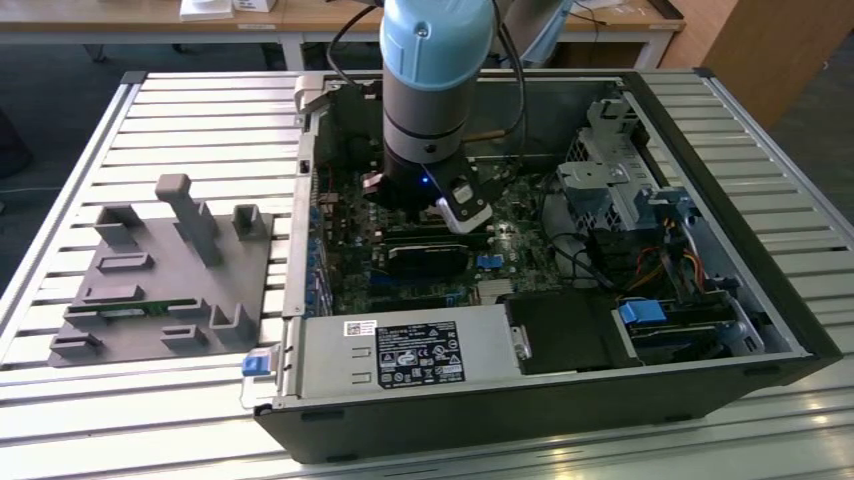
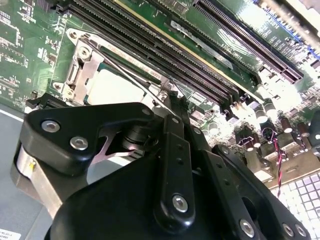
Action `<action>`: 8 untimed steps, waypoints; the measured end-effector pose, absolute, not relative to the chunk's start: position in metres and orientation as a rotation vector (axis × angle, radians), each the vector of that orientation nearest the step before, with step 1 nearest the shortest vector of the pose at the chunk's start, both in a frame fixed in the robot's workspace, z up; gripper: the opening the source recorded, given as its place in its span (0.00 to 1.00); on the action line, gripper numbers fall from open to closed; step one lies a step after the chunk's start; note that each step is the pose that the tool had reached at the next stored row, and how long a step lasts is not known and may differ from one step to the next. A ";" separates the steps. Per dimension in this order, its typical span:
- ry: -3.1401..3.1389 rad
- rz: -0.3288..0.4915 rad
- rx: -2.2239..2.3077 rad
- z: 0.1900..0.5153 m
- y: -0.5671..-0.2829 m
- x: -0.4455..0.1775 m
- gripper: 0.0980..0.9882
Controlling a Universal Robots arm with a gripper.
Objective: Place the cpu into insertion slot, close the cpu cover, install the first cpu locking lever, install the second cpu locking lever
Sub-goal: 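Install the second cpu locking lever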
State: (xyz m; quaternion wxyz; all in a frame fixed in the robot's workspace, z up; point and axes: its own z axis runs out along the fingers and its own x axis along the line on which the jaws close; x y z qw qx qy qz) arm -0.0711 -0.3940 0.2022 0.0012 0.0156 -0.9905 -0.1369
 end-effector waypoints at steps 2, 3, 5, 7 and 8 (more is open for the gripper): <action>-3.109 -0.430 0.049 0.202 -0.394 -0.071 0.01; -3.109 -0.430 0.049 0.202 -0.394 -0.071 0.01; -3.109 -0.430 0.049 0.202 -0.394 -0.071 0.01; -3.109 -0.429 0.049 0.203 -0.394 -0.071 0.01; -3.109 -0.430 0.049 0.204 -0.394 -0.071 0.01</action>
